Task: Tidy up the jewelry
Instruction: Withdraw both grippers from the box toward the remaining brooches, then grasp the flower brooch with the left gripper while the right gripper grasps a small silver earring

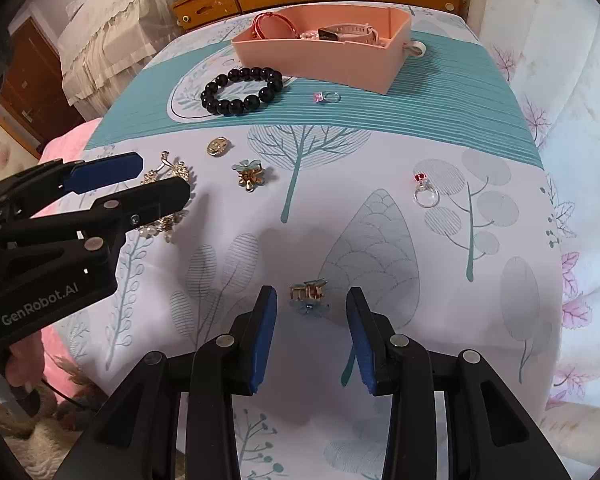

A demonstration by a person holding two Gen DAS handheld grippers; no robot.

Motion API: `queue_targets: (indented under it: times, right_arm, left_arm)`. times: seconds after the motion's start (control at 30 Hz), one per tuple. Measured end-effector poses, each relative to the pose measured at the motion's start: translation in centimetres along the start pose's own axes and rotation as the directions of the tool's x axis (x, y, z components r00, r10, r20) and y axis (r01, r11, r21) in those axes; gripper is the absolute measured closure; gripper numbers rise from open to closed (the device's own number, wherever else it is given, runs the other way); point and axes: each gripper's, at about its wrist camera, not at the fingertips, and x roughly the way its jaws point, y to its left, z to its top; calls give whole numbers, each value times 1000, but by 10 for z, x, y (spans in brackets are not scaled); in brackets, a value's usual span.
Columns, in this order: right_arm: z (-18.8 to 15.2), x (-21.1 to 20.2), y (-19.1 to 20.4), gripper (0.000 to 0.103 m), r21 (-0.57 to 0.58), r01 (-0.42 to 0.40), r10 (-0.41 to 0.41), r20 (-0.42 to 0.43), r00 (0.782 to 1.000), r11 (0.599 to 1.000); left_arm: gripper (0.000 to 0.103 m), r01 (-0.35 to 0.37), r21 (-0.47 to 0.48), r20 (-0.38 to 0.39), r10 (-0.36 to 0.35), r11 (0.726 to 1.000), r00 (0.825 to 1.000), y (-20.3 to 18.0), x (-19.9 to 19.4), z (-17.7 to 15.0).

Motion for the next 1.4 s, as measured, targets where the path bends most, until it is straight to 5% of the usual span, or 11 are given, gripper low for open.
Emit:
queue_targets:
  times: [0.17,0.27,0.6,1.0,1.27,1.4]
  right_arm:
    - [3,5,3,67,-29,4,-3,18,1000,1000]
    - [2,5,8,82,-67,7,-4,33,999,998]
    - [5,-2,-2,83,-40,17,-13,92,996,999]
    - [-1,-7,-18,83,11,-13,11,121,993,1000]
    - [-4,-5,-22,83,22,-35,33,121,992,999]
    - [-4,-3,-23,83,27,-40,36,116,993,999]
  left_arm:
    - [50,11,-12,-15,-11,1000,1000,3,7,2]
    - [50,29,-22,-27,-30,999,999,3,13,4]
    - [50,80,-53,-60,-83,995,995,-3,32,12]
    - [51,29,-134,-49,-36,991,998,-8,54,19]
    - [51,-16,-91,-32,13,996,999,-25,58,16]
    - [64,-18,-68,-34,15,998,999,-32,61,17]
